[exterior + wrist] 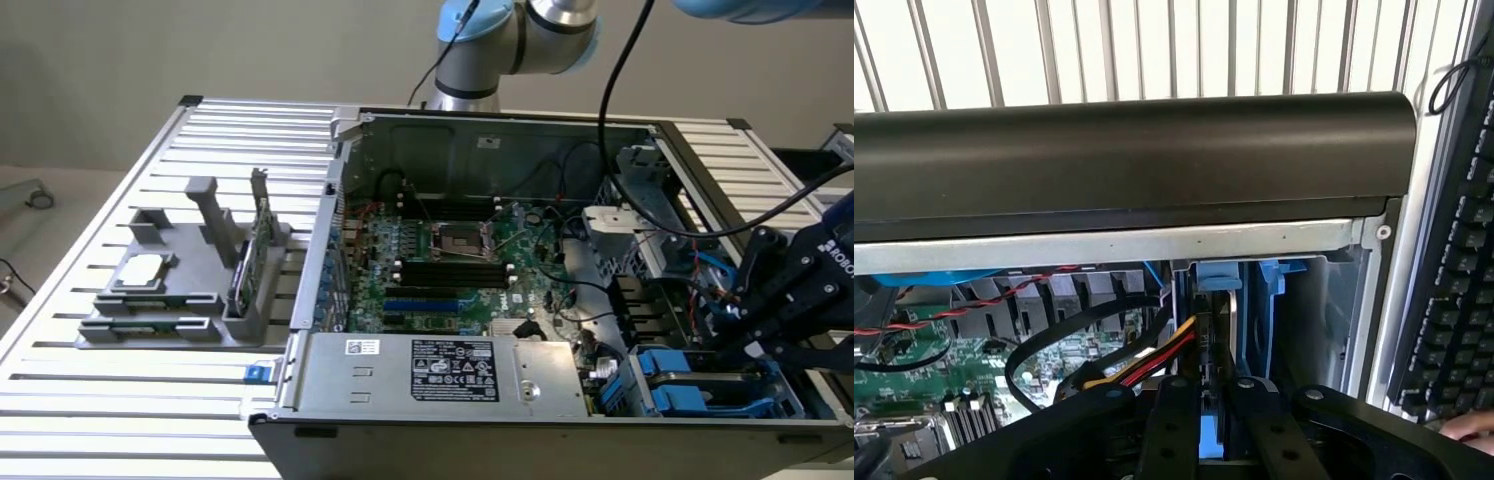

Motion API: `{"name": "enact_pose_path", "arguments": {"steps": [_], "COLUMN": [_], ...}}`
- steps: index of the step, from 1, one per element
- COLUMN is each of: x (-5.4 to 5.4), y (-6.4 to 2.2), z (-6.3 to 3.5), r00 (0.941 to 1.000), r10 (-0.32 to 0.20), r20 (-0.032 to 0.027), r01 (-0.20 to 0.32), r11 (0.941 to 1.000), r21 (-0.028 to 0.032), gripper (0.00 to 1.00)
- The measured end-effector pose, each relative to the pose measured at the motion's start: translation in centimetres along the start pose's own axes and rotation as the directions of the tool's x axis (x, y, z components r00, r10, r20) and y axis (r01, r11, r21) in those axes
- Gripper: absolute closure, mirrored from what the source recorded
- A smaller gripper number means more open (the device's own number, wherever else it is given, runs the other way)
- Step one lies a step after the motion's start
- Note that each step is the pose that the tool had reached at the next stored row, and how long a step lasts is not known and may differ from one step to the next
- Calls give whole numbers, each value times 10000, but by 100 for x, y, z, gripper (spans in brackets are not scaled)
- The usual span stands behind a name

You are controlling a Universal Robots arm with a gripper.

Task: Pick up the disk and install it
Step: 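Insert the second disk wire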

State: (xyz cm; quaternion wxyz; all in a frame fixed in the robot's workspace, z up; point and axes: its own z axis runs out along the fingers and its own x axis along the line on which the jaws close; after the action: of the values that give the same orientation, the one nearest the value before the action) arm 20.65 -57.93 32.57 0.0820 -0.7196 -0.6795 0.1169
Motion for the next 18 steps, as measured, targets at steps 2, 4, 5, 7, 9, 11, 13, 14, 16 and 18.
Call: {"name": "enact_pose_path", "arguments": {"steps": [2,4,5,7,9,11,13,14,16,18], "x": [0,0,0,0,0,-1,-1,-2,-4,-5], "y": [2,4,5,6,7,7,3,-1,-8,-17], "z": [-1,-1,-1,-2,-2,-5,-19,-29,-54,-86], "r00": [10000,10000,10000,10000,10000,10000,10000,10000,10000,10000], "r10": [0,0,0,0,-1,-2,-3,-4,-5,-6], "r20": [1,1,1,3,2,4,5,7,7,12], "r01": [0,0,0,0,1,2,3,4,5,6], "r11": [10000,10000,10000,10000,10000,10000,10000,9999,9999,9999], "r21": [12,21,23,30,38,56,86,101,134,173], "gripper": [83,83,83,83,83,82,76,69,64,57]}}
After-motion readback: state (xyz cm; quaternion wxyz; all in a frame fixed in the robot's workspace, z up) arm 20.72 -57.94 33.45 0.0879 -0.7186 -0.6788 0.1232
